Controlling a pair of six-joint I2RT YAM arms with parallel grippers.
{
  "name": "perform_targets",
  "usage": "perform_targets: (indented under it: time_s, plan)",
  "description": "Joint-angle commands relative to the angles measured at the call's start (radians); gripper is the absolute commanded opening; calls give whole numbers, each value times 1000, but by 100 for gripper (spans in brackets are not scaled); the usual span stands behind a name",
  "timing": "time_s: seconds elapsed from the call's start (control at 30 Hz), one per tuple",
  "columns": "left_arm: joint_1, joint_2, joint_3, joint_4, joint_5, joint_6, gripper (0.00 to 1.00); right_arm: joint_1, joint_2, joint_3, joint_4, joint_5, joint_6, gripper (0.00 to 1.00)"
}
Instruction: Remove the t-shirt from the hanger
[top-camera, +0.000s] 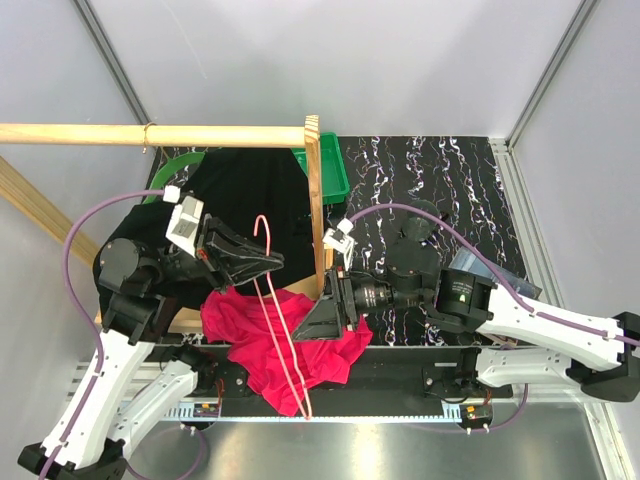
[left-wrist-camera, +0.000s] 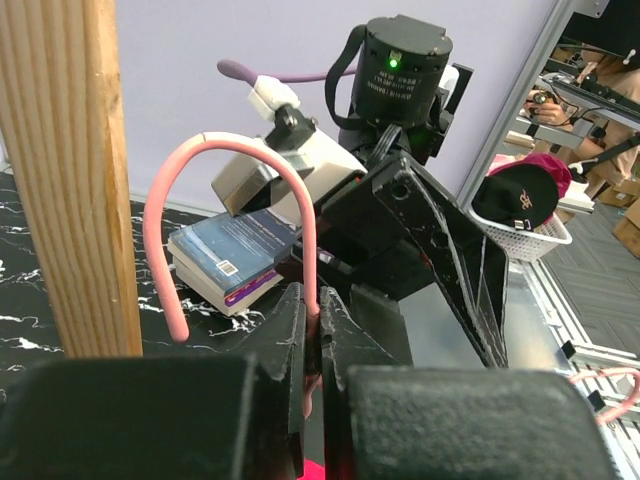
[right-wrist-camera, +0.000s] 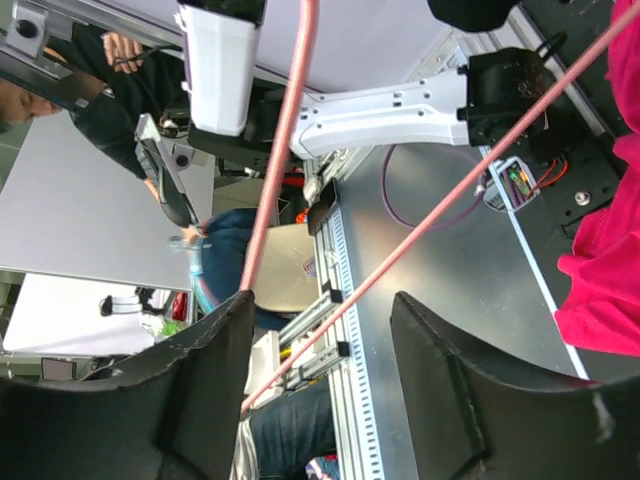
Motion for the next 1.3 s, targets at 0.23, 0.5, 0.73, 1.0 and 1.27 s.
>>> perform_targets:
  time_s: [0.23,0.5,0.73,1.0,1.27]
  plan:
    - [-4,-10,-8,64,17,13,0,9,-70,-56,160,-4,61,62]
    - [-7,-1,2,93,-5,-16,0,44,-26,-66,247,-31,84,56]
    - [-7,1,10,63,-37,9,0,63,-5,-69,298,-36,102,43]
    - [-7,8,12,63,-72,-17,4,69,-1,-73,316,-14,112,0]
    - [-7,-96,13,-11,-182,-56,73,67,-28,-50,270,110,73,0]
